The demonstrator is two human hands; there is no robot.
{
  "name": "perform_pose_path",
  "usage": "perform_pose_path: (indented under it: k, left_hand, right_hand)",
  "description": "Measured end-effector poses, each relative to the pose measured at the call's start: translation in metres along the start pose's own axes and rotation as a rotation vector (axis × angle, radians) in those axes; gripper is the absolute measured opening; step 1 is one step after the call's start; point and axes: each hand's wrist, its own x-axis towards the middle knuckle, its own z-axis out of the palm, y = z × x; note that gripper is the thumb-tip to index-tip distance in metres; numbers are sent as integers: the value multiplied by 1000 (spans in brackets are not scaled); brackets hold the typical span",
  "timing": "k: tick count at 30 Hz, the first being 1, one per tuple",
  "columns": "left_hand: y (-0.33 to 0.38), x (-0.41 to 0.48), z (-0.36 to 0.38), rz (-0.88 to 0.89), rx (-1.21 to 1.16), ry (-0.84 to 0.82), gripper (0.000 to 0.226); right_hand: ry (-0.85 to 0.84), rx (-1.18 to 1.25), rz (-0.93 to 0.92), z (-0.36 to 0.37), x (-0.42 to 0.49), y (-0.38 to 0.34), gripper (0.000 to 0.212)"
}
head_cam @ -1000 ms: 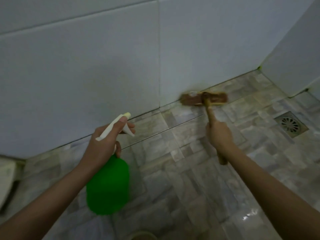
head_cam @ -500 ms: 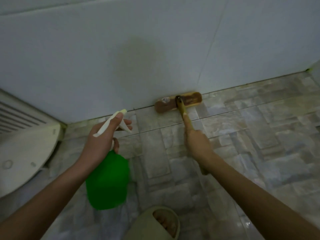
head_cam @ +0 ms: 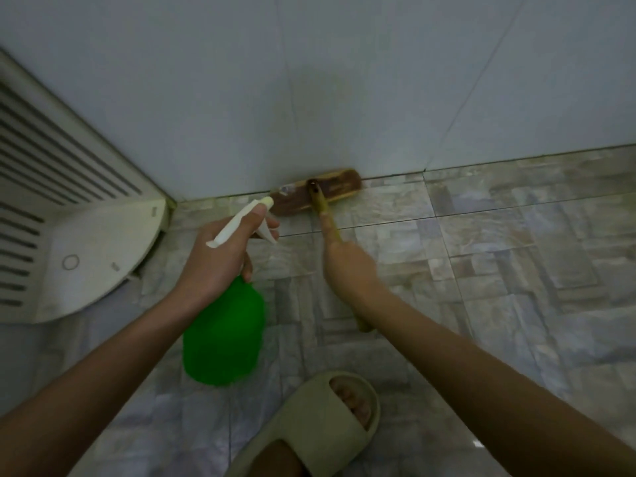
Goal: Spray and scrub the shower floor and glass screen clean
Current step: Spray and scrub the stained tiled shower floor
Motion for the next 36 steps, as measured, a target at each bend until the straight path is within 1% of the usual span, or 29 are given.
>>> perform_pose_path:
  k: [2,4,7,9,11,13,14,16,18,20,21,22,24,26,27,29,32,33,34,36]
  left_hand:
    - [-8,-4,-1,-16,42,-16,59]
    - [-13,-8,-3,-31,53,-18,58]
    - [-18,-13,-6,-50,36,-21,62]
    - [-19,-13,-6,-54,44,-39,61]
    - [-19,-13,-4,-51,50,-58,57]
    - [-18,-14,-1,-46,43,-62,56]
    - [-17,-14,1,-45,45,-67,56]
    - [-17,-13,7,-44,58,-86,57]
    - [-15,-12,11,-48,49,-105,56]
    - [-12,-10,14,-50,32,-115,54]
    - [-11,-9,17,-48,33,-123,53]
    - [-8,-8,21,-47,37,-137,52]
    - [-3,-8,30,-35,45,-161,47]
    - [0,-7,38,-28,54,-185,44]
    - [0,-6,41,-22,62,-201,45]
    - [4,-5,46,-6,68,-227,51]
    - [10,-2,50,11,51,-240,50]
    - [12,0,52,13,50,-244,50]
    - [13,2,55,10,50,-253,49]
    - [15,6,63,9,49,-274,44]
  right_hand:
    - [-12,-58,-68,3,7,-3,71]
    - [-24,-106,-82,-11,-1,23,73]
    - [-59,-227,-25,-34,-47,72,76]
    - [-77,-267,0,-42,-61,76,76]
    - [-60,-208,-21,-43,-40,57,81]
    - [5,-149,-72,-40,-6,39,83]
    - [24,-152,-99,-40,6,37,82]
    - [3,-155,-105,-43,-7,53,80]
    - [-48,-198,-52,-40,-58,81,76]
    - [-137,-267,10,-42,-109,92,74]
    - [-139,-271,13,-43,-112,95,75]
    - [-106,-250,-3,-45,-99,94,76]
    - [-2,-185,-14,-48,-51,86,80]
    - [25,-173,-18,-55,-6,86,81]
    - [33,-188,-13,-56,-1,91,81]
    - [16,-180,38,-56,-31,107,77]
    - [-102,-195,144,-48,-119,115,60]
    - [-109,-176,147,-47,-124,115,60]
    - [-82,-164,124,-49,-113,117,65]
    - [15,-137,125,-56,-62,121,73]
